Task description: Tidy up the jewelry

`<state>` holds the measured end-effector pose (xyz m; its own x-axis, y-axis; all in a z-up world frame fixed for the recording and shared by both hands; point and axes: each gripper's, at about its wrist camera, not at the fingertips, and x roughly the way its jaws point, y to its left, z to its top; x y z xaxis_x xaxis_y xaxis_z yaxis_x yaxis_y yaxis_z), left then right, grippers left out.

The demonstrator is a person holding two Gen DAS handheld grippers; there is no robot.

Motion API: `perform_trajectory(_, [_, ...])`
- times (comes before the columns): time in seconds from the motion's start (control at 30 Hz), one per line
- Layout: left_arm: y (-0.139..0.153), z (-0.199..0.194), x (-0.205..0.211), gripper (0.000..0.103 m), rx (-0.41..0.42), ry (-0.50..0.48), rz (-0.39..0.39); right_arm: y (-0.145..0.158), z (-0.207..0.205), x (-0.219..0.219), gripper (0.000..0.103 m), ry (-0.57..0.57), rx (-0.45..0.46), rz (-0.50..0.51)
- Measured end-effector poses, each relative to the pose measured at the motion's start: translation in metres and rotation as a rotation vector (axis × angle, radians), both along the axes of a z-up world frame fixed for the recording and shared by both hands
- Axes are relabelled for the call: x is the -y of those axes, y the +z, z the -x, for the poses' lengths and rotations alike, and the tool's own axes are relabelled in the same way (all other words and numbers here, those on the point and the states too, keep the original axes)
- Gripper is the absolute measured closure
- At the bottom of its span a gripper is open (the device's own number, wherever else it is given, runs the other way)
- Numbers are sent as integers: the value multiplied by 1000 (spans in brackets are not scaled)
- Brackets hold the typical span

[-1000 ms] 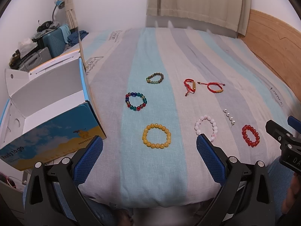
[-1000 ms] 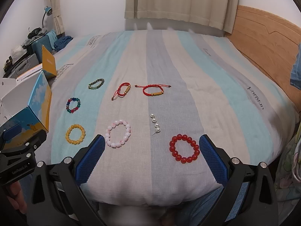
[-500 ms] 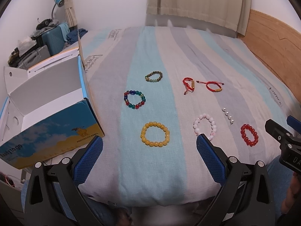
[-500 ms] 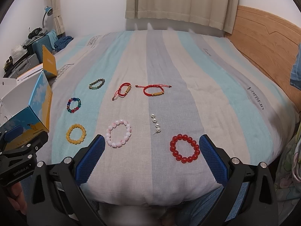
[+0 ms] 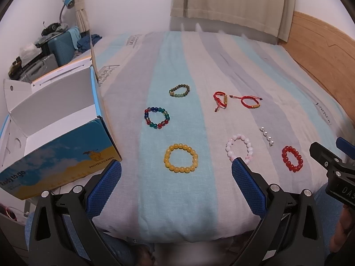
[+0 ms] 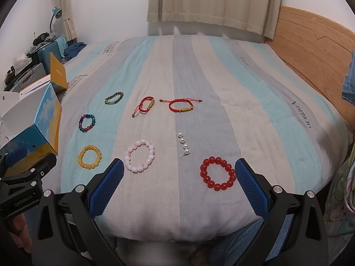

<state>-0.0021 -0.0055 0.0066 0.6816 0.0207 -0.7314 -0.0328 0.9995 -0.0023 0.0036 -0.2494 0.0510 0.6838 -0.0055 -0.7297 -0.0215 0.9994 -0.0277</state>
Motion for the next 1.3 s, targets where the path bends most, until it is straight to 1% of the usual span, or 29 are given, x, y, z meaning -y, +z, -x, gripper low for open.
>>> perform_trajectory(0.97, [2,0,3,6,3,-10,5,2,-1,3,7,-7,1,0])
perform_trajectory(1.13, [-1,-10,7,6,-12,-21,7,2,-6,5,7,-7,-6,6])
perform_trajectory(1.3, [-20,-35,17,6,-64,-48,8,-9,-26,20,7,-30,-42,17])
